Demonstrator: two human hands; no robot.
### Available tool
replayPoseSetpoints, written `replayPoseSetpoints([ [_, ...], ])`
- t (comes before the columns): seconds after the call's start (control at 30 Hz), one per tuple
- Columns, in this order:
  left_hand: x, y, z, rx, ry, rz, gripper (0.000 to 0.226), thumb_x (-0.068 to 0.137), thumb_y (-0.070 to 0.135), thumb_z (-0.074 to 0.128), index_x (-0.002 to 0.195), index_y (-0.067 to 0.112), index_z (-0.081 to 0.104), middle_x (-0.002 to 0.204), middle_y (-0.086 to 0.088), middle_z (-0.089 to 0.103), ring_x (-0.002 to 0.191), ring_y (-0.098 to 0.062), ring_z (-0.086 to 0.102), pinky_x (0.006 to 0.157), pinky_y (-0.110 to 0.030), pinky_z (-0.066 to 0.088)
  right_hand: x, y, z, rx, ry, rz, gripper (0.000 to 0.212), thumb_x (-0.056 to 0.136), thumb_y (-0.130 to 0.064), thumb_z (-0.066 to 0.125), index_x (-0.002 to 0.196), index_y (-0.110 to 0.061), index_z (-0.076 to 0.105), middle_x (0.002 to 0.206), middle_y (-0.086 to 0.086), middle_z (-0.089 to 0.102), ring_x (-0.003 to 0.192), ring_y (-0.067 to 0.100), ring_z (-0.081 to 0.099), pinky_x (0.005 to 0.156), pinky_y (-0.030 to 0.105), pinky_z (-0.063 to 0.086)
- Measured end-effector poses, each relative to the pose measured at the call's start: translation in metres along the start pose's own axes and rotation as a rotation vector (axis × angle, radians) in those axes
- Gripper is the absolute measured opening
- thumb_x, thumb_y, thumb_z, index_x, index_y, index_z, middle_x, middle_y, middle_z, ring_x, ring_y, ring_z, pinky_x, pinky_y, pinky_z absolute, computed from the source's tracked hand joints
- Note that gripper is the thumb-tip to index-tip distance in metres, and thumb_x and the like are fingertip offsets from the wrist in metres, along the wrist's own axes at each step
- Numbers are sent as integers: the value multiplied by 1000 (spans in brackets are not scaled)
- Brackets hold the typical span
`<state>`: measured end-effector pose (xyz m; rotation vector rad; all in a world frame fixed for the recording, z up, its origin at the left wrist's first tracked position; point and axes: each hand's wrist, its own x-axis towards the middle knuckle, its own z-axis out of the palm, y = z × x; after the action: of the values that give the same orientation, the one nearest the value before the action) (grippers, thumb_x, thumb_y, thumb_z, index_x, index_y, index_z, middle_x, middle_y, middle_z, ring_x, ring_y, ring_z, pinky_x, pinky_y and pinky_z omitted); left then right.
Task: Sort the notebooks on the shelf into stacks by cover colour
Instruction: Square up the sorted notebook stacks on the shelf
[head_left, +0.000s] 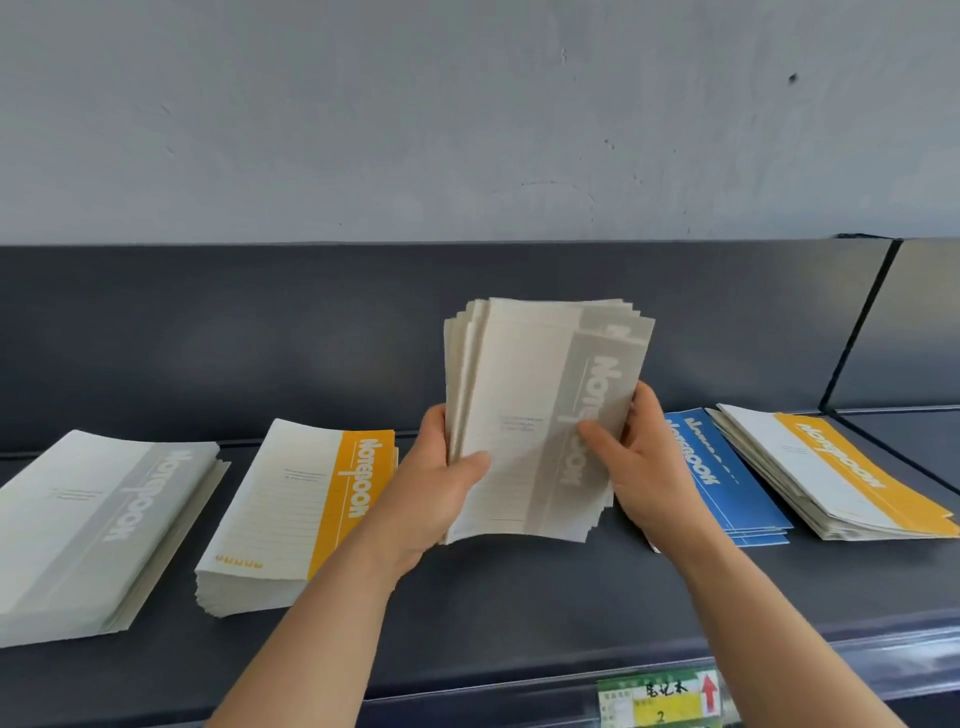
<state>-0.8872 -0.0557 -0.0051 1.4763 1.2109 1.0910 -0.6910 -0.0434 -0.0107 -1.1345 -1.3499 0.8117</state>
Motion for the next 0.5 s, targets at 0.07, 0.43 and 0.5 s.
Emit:
replayPoseSetpoints([
  [0.07,-3,-7,3,26,-36,-55,46,95,13,49,131,35,30,125,13,54,115,-11,50,97,-31,40,-7,10,4,-53,-27,30,26,91,-21,56,108,-38,46,107,-17,62,102,7,60,84,35,52],
  [0.43,18,67,14,-152,336,175,43,88,47,56,70,19,28,56,12,40,50,-8,41,46,-14,32,27,-66,10,256,161,201,46,77,-56,60,98,-16,66,93,4,70,86,20,67,81,38,52],
  [0.5,28,68,19,-160,388,132,24,89,37,57,80,17,47,68,8,45,61,-9,44,52,-19,33,31,-70,17,191,174,227,39,80,-47,63,88,-9,64,80,5,65,74,19,63,73,35,51],
])
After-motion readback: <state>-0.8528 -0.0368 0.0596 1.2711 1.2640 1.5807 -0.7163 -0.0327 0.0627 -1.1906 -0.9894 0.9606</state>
